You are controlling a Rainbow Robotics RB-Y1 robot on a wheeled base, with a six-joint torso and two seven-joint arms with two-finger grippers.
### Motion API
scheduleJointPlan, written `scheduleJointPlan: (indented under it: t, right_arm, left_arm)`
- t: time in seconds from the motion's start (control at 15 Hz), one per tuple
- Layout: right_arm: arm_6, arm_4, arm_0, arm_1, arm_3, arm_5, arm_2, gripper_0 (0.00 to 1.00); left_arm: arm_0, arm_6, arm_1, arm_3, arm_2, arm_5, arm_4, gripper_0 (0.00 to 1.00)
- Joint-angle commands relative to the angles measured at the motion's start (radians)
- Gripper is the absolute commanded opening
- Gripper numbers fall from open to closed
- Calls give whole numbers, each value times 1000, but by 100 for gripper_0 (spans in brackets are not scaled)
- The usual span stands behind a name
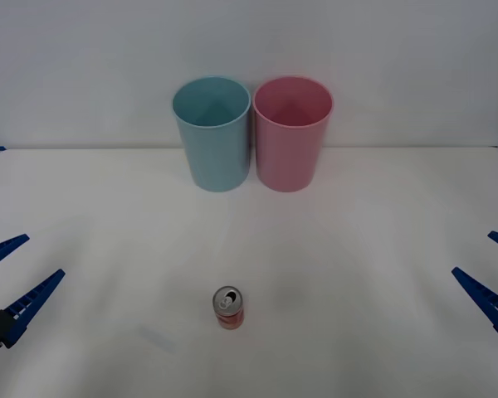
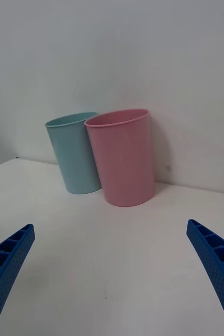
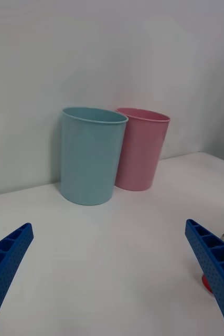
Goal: Grasp the object on the table and drop it into the matching bin: aluminum can to the light blue bin, PET bottle to the pink bin.
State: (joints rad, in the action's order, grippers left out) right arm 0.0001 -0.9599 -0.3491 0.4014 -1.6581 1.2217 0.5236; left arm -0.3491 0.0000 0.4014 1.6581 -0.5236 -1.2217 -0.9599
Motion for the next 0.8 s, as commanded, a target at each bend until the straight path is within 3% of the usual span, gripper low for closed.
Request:
scheduleJointPlan:
  t: [0.07, 0.47, 0.8]
  right_arm:
    - [-2, -2, 9, -7, -2, 9, -4, 100]
    - [12, 0, 2, 20, -14, 9, -36, 100]
    - [87, 7, -1, 77, 40, 36, -120, 100]
  left_arm:
    - [0, 0, 0, 0, 0, 0, 0, 100]
    - [0, 0, 0, 0, 0, 0, 0, 100]
    - [0, 0, 0, 0, 0, 0, 0, 100]
